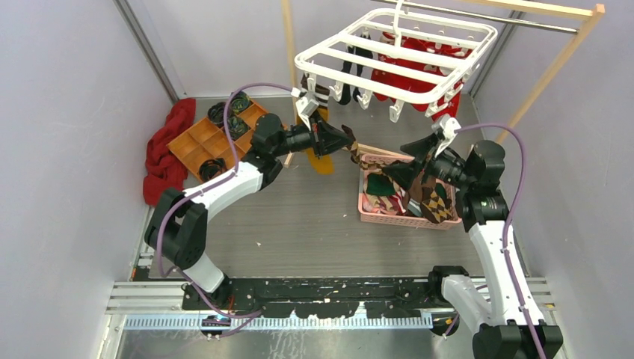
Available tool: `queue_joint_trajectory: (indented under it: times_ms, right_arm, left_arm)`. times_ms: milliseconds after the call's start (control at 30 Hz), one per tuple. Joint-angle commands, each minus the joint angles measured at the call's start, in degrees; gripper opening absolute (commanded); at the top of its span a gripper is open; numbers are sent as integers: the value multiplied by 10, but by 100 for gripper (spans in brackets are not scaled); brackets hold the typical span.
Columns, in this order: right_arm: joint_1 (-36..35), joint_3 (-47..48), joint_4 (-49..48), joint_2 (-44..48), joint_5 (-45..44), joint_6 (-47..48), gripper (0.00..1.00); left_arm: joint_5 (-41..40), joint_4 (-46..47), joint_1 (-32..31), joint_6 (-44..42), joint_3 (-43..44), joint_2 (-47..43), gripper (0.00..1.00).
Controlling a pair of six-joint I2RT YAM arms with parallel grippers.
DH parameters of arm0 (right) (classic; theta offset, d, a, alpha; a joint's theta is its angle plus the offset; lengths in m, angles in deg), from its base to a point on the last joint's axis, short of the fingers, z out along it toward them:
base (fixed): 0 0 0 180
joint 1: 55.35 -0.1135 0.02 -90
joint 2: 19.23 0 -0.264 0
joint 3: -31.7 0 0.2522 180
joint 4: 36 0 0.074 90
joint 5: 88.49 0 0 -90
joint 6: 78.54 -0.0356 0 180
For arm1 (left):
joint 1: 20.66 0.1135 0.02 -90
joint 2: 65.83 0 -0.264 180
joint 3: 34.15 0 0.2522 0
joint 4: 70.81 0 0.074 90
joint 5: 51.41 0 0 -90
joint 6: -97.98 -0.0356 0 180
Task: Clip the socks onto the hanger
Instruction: Pick up the sock from the bin.
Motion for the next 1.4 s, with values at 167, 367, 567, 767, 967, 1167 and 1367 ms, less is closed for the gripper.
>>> queue_joint_trajectory:
  times_ms: [167,367,567,767,967,1167,1367]
  right_arm:
    - [-25,-21,-39,-1,111,139,100]
    - [-51,-13,-16,-42,113,215,100]
    - [-71,-4,-53,-75,100,224,100]
    - [-95,-13,-124,-88,84,188,100]
    - [-117,-8,-173,-109,73,193,100]
    - [-126,-12,-217,-121,57,202,100]
    - [-143,-3,-239,-125,68,204,100]
  left_arm:
    - [55,-92,2,-148,1,-50,0]
    - [64,-196,2,-252,2,-88,0]
    - [77,-370,1,-363,53,-114,0]
    - [88,-616,0,-527,182,-103,0]
    - [88,-761,0,-655,268,-78,0]
    - [79,-788,0,-681,272,-75,0]
    - [74,-851,-11,-738,296,-90,0]
